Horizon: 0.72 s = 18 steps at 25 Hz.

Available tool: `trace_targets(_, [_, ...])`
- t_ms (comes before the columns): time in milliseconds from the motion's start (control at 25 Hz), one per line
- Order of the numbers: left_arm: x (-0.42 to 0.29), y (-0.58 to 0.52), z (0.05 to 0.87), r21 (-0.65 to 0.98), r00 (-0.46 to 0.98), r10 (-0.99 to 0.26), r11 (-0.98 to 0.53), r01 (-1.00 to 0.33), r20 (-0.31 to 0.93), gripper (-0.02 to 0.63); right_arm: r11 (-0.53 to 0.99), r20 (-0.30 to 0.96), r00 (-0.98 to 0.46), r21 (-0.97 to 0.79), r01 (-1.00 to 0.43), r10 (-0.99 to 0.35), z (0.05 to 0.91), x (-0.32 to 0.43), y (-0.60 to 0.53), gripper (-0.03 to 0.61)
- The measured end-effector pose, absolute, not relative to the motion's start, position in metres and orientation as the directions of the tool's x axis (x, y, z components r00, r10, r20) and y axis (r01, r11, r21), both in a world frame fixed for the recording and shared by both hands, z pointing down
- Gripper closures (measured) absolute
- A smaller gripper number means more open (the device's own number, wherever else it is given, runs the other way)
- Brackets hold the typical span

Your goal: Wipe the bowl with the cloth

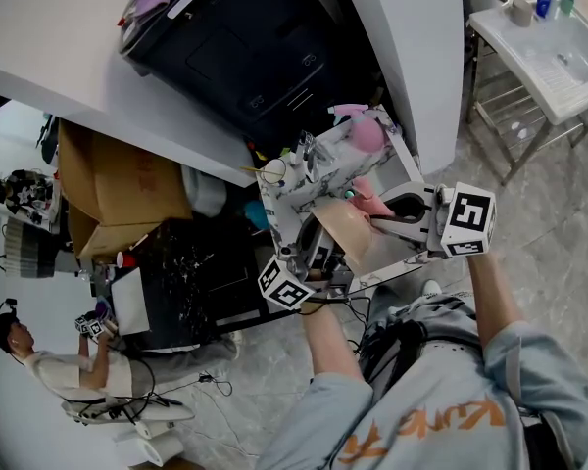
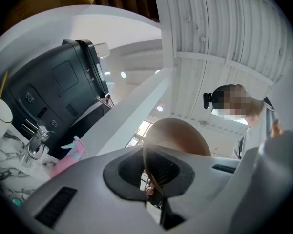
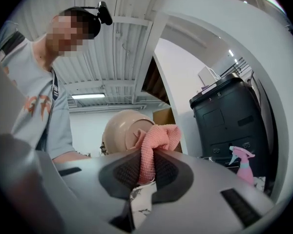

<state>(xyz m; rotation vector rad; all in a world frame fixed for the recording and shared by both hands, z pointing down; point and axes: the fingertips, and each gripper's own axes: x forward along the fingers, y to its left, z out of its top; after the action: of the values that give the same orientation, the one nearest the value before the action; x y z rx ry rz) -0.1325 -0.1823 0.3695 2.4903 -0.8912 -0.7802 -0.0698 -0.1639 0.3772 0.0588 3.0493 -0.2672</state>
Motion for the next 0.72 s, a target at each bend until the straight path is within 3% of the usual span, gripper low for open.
trace_targets(400, [-0.14,-0.189,0.394,0.54,0.636,-0.733,-0.646,-0.54,-0.241,0.583,0.965,-0.198,-0.975,-0.219,0.147,0.104,0.366,-0.057,-0.156,0.529])
trace_targets(720, [-0.143,-0.192,0.407,0.535,0.625,-0.766,-0.595,-0.6,-0.151,0.584,0.954,-0.298,-0.955,-0.281,0.102,0.014,0.358,-0.048,-0.172,0.529])
